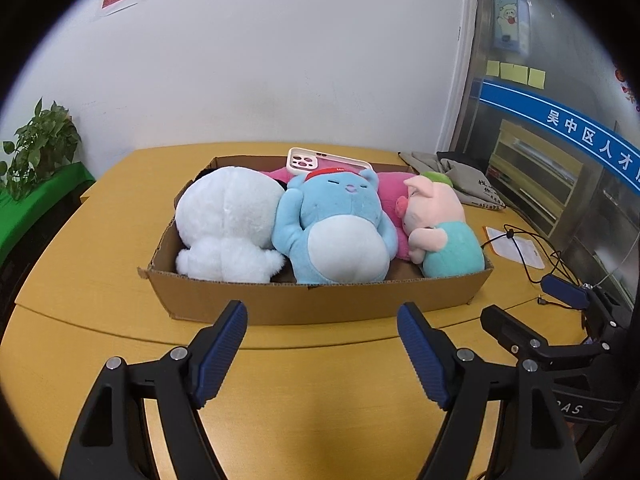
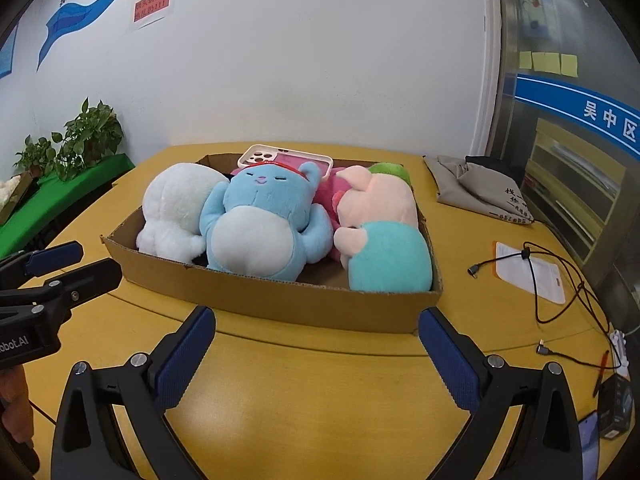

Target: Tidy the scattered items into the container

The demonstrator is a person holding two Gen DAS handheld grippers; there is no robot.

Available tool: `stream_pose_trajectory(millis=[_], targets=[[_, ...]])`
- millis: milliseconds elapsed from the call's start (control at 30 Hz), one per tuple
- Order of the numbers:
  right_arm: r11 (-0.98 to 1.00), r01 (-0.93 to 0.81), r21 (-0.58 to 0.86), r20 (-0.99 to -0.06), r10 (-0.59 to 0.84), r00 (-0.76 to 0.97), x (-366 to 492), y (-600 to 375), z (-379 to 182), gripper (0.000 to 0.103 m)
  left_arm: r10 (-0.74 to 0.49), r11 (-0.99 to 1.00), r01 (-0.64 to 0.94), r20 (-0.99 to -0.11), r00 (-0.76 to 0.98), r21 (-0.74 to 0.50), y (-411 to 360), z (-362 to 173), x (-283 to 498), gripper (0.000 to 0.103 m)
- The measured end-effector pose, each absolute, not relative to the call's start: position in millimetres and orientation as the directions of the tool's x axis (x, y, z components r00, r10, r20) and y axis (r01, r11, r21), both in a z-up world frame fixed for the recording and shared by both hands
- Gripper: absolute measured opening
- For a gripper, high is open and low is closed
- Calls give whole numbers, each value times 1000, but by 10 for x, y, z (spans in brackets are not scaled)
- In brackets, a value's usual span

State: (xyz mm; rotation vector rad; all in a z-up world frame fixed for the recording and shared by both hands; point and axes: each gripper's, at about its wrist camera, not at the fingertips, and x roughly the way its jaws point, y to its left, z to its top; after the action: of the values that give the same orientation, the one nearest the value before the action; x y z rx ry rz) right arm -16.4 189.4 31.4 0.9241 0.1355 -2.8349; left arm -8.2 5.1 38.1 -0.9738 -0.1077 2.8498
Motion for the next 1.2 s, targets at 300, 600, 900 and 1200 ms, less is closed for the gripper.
stream_pose_trajectory(millis=[300,600,900,1200], targets=[[-985,161,-60,-576,-97,-811,-1,1932,337,103,136,-991,-112,-597,-791,-77,167,414,60,77],[-986,157,-49,-593,-98,-799,50,1962,264,103,149,-989,-119,-605,-783,-89,198,374,87,77],[-987,152,-53,-596,-91,-798,117,1924,255,103,163,-987,-125,-605,-780,-104,205,373,122,77],[-987,150,-51,-595,-90,-798,150,1912,260,103,159,-987,-115,-604,-781,-112,149,366,137,77]])
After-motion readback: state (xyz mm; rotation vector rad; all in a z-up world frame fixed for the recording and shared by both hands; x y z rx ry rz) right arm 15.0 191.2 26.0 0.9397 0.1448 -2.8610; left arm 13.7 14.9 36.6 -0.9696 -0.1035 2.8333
